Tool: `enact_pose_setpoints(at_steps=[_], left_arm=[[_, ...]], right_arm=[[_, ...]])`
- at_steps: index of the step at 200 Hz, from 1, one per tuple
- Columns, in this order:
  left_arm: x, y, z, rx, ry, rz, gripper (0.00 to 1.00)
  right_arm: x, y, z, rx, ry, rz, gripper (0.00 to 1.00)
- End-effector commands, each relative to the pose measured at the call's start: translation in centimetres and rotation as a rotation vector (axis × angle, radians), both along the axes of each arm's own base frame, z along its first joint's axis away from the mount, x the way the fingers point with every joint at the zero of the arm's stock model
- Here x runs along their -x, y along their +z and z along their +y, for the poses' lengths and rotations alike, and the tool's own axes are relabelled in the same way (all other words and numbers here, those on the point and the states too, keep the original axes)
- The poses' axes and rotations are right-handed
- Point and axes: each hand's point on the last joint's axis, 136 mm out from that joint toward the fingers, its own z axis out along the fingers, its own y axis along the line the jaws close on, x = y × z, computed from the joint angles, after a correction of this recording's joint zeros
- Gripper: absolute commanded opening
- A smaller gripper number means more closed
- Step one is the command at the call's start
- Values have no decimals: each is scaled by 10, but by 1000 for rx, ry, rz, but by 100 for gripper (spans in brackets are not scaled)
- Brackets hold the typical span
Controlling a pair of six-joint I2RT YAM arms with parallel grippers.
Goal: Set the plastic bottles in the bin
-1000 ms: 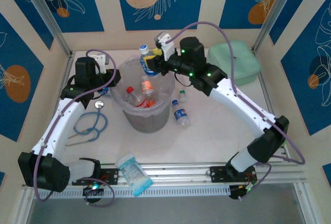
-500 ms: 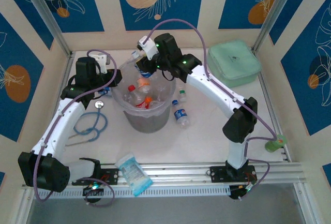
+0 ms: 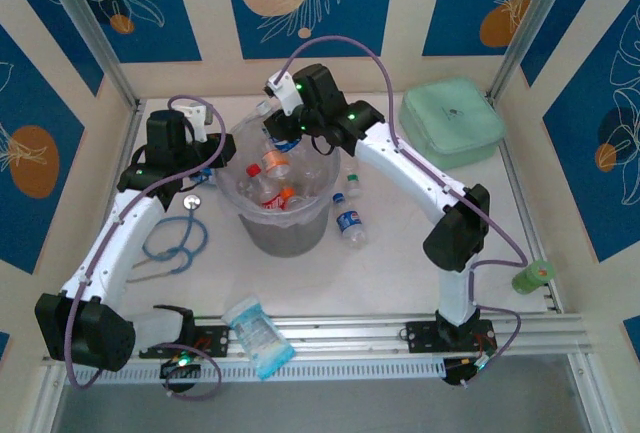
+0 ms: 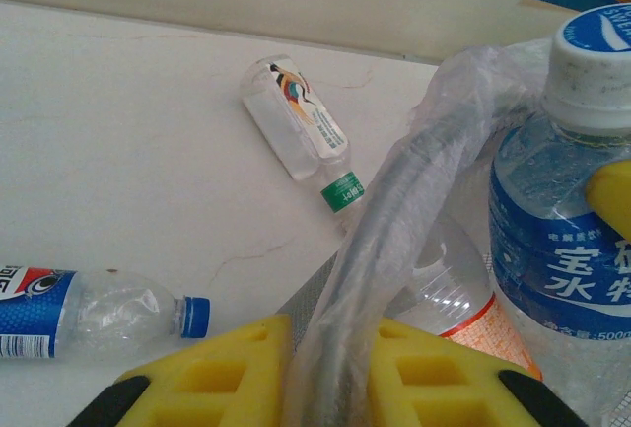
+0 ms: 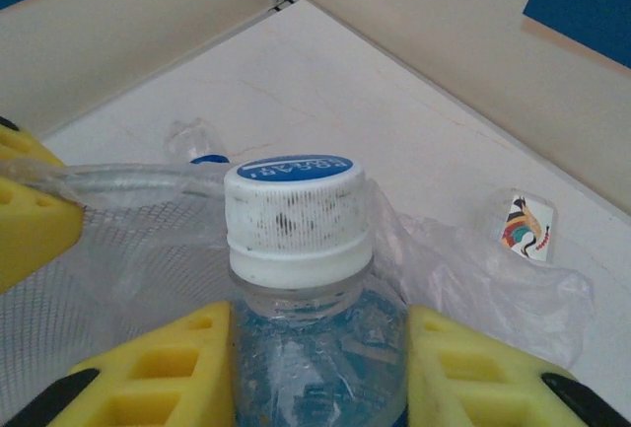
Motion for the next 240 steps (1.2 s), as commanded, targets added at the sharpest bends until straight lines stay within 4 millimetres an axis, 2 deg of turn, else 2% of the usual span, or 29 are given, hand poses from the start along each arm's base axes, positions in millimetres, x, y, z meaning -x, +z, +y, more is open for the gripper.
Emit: enact_pose_setpoints(at_steps=[1, 21, 48, 76, 83, 106, 122, 126, 132, 136, 140, 174, 191, 215, 240], left_arm=[[6, -29, 11, -50, 29, 87, 22], [7, -29, 11, -50, 29, 89, 22], [6, -30, 10, -49, 26, 92, 22], [6, -31, 10, -49, 27, 95, 22], [6, -31, 10, -49, 26, 94, 22], [6, -30, 10, -50, 27, 92, 22], [6, -30, 10, -51, 27, 90, 22], [6, -30, 10, -51, 26, 92, 22], [6, -30, 10, -50, 25, 90, 22], [6, -30, 10, -50, 26, 91, 22], [6, -30, 10, -49, 24, 91, 22], [6, -31, 9, -47, 22, 95, 23], [6, -31, 9, -47, 23, 94, 22], [6, -29, 10, -50, 23, 88, 22], [7, -28, 10, -52, 25, 84, 22]], right_arm=[[60, -139, -34, 300, 12, 373, 0], [67, -132, -36, 232, 1, 356, 0], [80, -125, -43, 183, -9, 372, 5], [88, -105, -54, 192, -31, 361, 12], [90, -96, -55, 182, -27, 350, 17], [95, -66, -58, 144, -23, 309, 45], [95, -47, -64, 132, -34, 272, 59], [95, -41, -66, 129, -38, 258, 66], [94, -33, -68, 124, -44, 238, 69], [93, -26, -70, 119, -47, 223, 79], [93, -20, -71, 116, -50, 209, 82], [79, 33, -74, 44, -73, 99, 84], [67, 52, -67, 10, -88, 81, 79], [57, 66, -46, -12, -54, 63, 68], [42, 69, -35, -9, -56, 50, 57]])
